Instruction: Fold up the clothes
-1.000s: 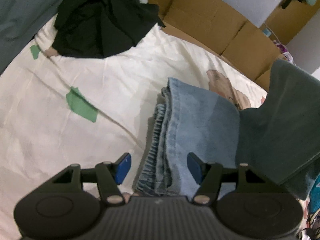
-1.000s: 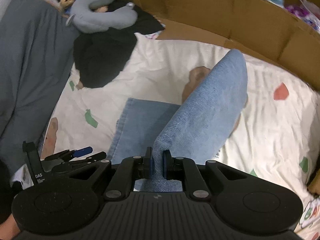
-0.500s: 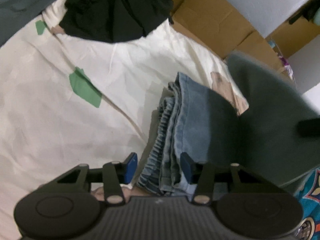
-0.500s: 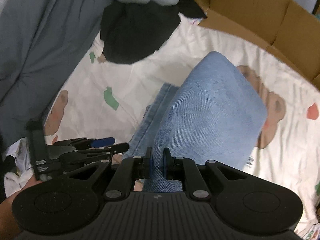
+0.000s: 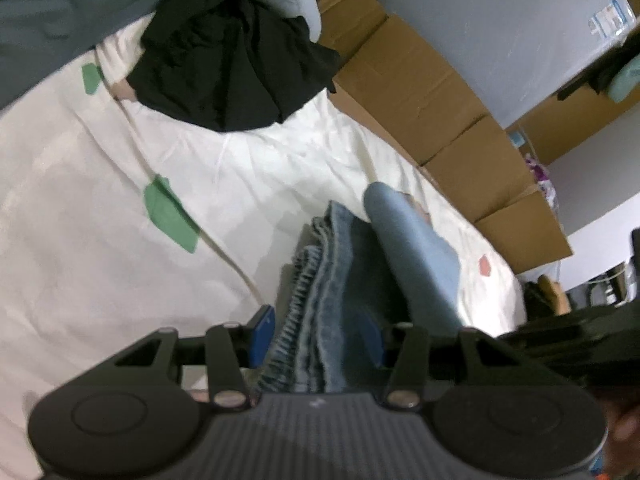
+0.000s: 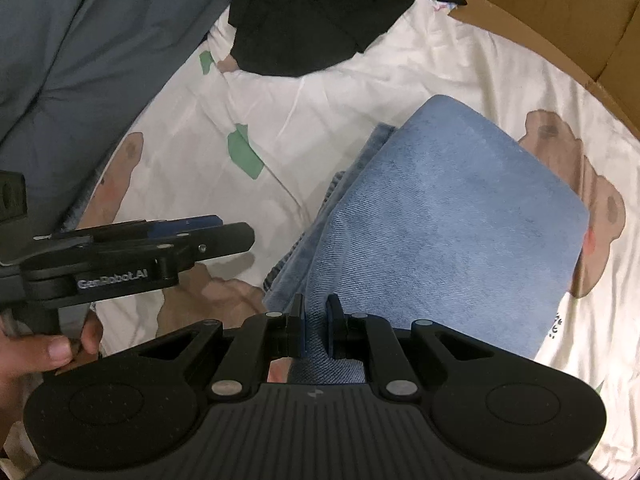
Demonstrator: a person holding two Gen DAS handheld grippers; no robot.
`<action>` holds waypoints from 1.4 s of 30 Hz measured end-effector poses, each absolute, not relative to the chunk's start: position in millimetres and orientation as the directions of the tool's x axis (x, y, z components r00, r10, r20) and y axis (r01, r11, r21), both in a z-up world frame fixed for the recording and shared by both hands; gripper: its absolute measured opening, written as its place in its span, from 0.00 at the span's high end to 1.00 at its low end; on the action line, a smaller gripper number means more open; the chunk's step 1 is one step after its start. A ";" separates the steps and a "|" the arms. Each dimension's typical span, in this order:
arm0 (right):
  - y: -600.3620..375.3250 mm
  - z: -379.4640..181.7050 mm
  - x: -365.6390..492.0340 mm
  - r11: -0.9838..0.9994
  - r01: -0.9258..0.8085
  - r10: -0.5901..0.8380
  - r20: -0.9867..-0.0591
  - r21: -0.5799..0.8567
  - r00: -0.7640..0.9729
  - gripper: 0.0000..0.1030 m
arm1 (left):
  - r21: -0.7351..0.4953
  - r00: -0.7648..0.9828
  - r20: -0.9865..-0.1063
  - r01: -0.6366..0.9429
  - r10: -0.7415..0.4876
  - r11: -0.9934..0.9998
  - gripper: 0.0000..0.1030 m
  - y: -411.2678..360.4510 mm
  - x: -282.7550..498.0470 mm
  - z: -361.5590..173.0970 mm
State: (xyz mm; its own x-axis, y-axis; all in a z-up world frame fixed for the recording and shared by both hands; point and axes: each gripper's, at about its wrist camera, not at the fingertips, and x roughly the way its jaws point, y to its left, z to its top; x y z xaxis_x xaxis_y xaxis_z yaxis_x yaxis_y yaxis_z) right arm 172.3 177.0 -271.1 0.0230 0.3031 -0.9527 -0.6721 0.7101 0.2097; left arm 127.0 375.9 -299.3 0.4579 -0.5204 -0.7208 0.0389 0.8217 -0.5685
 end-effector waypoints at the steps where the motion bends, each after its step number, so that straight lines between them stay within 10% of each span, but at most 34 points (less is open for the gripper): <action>1: 176.8 -274.5 173.2 0.715 -0.664 0.307 -0.952 0.218 0.018 0.92 | -0.576 0.452 -0.719 0.039 -0.528 0.817 0.51 373.5 128.2 -300.4; 20: 111.1 -282.5 181.0 0.740 -0.470 0.506 -0.859 0.481 -0.081 0.67 | -0.652 0.297 -0.717 0.033 -0.630 0.758 0.50 340.4 142.8 -338.2; 23: 81.0 -284.9 192.1 0.769 -0.421 0.516 -0.856 0.480 -0.035 0.64 | -0.646 0.270 -0.724 0.058 -0.635 0.761 0.55 333.9 139.3 -340.5; 28: 31.5 -299.3 206.8 0.834 -0.329 0.478 -0.878 0.443 0.031 0.64 | -0.597 0.261 -0.761 0.076 -0.594 0.799 0.89 329.8 132.1 -338.6; 42: -32.4 -350.9 207.0 0.891 -0.188 0.434 -0.898 0.414 0.079 0.64 | -0.625 0.316 -0.744 -0.017 -0.589 0.780 0.96 361.1 98.6 -327.4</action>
State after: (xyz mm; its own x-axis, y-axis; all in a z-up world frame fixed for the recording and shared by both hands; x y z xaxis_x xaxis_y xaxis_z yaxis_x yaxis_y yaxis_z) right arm 207.0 -32.4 -350.9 0.0785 0.4337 -0.8976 -0.1877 0.8907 0.4140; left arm 98.6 361.1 -327.4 0.3162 -0.5891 -0.7437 -0.0173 0.7802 -0.6253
